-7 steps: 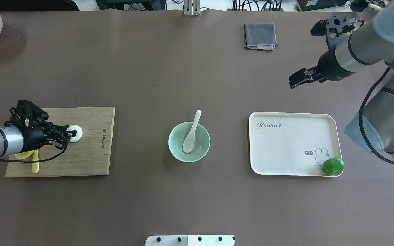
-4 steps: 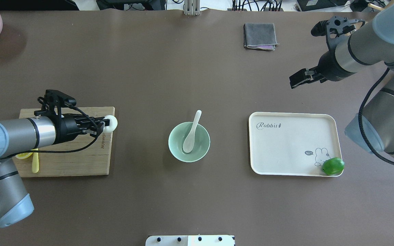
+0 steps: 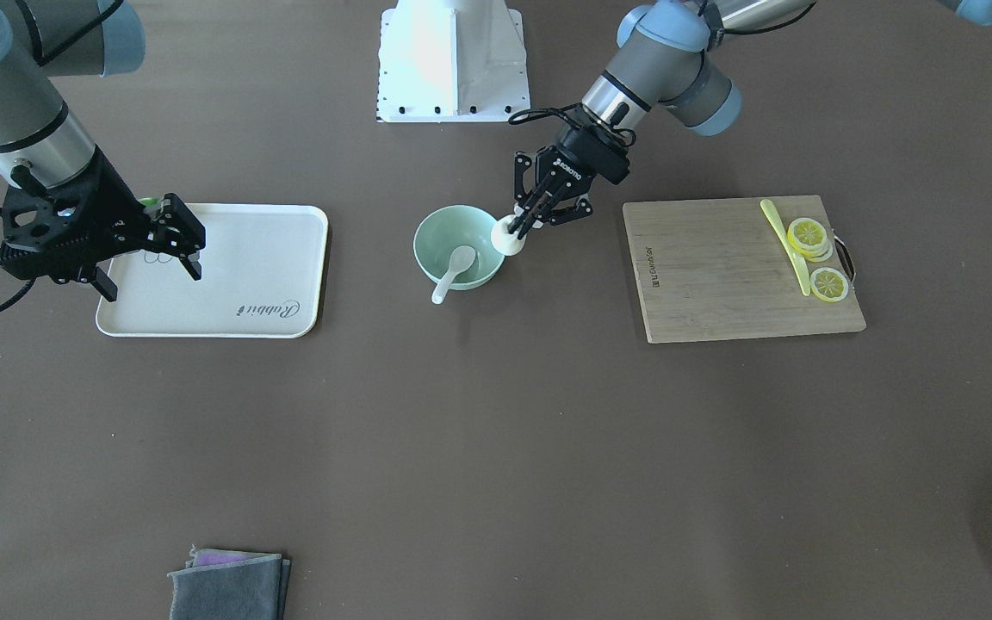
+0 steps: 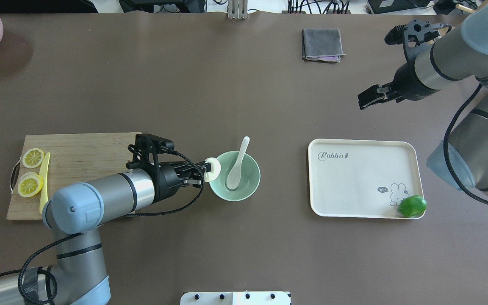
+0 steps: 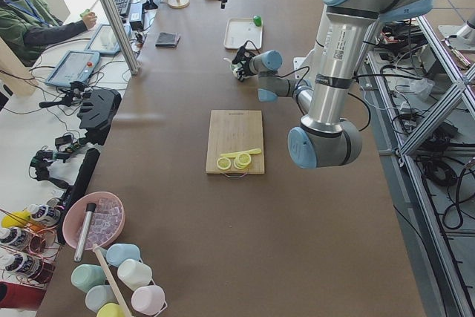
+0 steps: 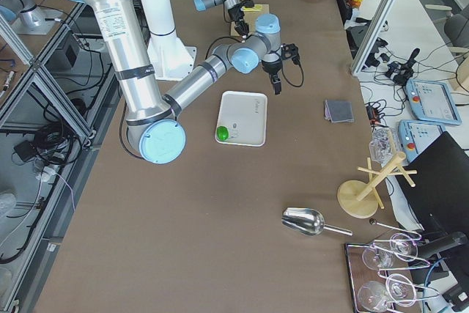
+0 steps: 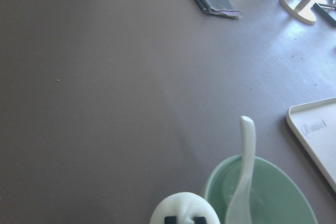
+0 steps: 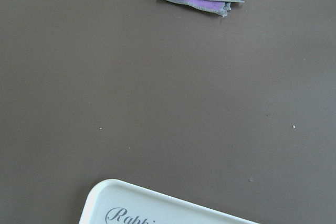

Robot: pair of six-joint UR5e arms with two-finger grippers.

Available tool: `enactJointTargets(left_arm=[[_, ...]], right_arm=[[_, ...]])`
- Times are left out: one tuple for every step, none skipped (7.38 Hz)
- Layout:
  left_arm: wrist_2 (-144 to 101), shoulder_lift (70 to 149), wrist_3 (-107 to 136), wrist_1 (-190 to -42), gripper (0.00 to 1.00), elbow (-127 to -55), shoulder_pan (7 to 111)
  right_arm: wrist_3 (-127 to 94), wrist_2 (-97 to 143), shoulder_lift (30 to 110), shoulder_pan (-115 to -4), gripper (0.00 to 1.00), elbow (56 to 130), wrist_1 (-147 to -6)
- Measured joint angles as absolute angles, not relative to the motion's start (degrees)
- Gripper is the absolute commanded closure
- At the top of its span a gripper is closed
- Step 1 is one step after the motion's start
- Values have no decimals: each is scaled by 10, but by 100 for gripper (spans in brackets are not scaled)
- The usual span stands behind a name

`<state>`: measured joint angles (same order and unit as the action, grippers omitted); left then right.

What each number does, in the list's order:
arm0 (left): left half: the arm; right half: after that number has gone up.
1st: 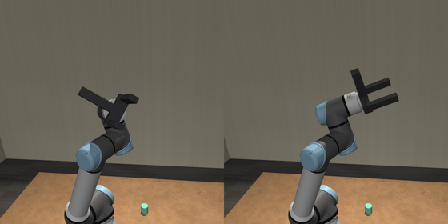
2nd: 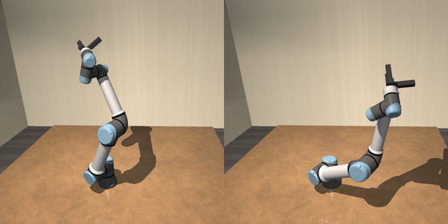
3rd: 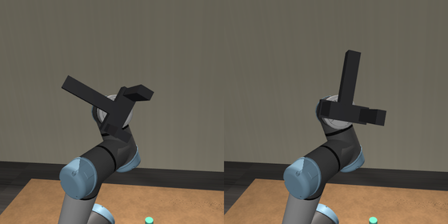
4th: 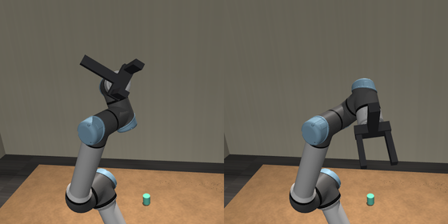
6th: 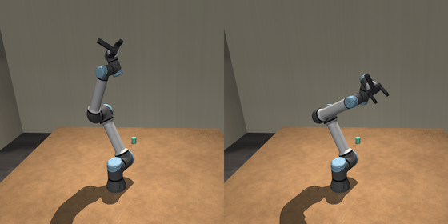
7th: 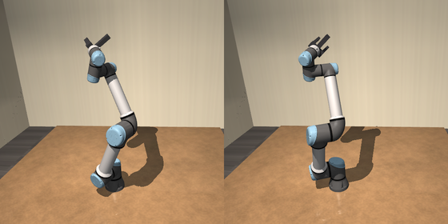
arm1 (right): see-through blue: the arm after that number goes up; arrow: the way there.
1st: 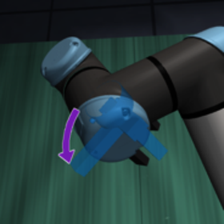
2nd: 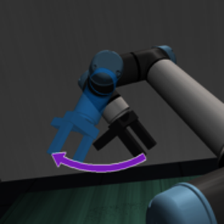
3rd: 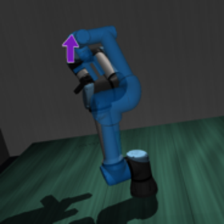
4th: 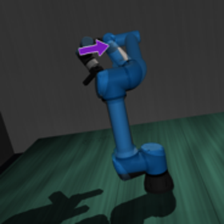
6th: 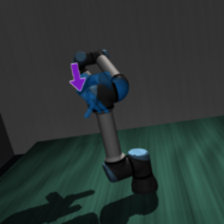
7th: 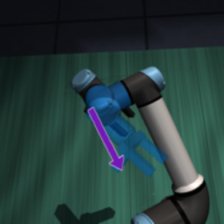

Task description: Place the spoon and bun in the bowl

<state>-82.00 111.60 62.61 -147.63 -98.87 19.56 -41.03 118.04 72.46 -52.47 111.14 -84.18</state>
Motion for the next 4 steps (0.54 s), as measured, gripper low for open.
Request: enactJointTargets(left_arm=[[-817,1134,644,-1476,2,-989,190],[-816,1150,662,-1477,2,-984,186],[-808,1165,677,-1478,2,-972,179],[-792,1174,688,-1476,2,-962,174]], right_arm=[[-410,1180,724,-525,0,1112,-841],[-410,1180,724,-525,0,1112,-841],[-410,1180,724,-525,0,1112,-841],[-410,1180,725,-525,0,1112,-841]])
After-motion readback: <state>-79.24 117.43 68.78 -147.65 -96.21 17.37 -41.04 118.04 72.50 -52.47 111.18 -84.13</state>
